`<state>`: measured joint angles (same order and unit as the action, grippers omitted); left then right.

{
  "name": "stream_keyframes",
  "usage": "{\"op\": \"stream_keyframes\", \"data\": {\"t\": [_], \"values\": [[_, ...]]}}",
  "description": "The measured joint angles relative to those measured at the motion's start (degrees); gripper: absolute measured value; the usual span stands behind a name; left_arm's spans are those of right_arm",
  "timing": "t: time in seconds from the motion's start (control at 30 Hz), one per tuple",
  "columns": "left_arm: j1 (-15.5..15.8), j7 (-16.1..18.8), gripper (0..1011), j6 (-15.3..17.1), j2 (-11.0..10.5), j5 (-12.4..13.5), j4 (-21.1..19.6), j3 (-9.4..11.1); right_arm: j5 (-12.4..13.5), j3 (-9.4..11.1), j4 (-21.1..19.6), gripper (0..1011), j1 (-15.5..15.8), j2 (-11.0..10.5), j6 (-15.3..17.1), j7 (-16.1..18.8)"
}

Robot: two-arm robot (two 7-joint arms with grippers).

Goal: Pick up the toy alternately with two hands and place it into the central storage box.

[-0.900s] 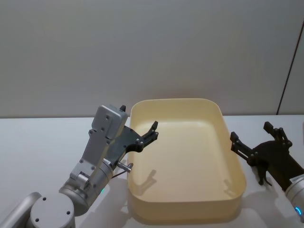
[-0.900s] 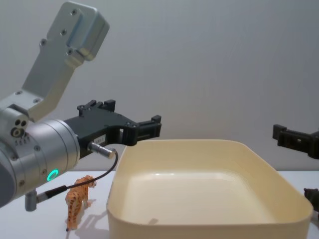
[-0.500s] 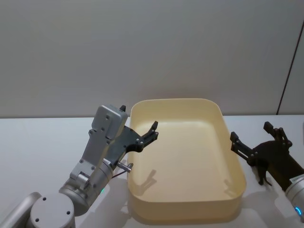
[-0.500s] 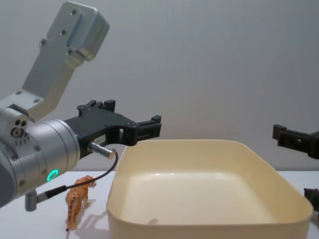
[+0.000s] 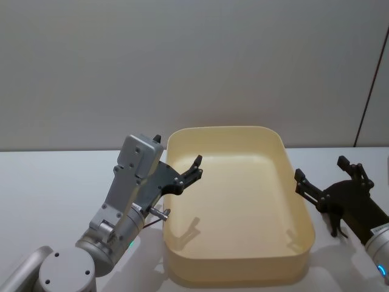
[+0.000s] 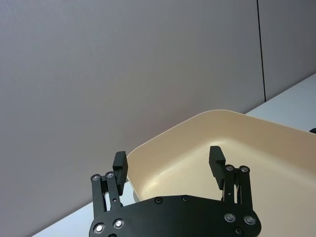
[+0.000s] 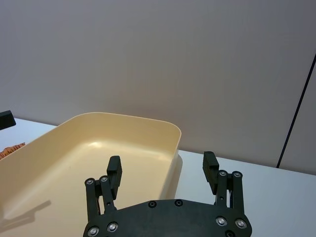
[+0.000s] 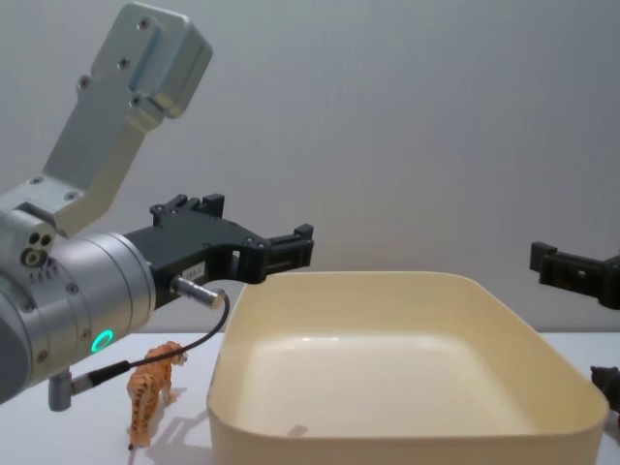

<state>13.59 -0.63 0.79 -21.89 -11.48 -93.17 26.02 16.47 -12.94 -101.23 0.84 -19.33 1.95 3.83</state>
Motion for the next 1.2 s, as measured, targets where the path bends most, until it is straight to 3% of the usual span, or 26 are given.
{"op": "stream_keyframes", "data": {"t": [1.2], "values": [[0.00, 0.00, 1001, 0.00, 0.00, 0.00, 0.00, 0.00, 0.00, 0.18, -0.26, 1001, 0.42, -0.34, 0.15, -0.17]]}}
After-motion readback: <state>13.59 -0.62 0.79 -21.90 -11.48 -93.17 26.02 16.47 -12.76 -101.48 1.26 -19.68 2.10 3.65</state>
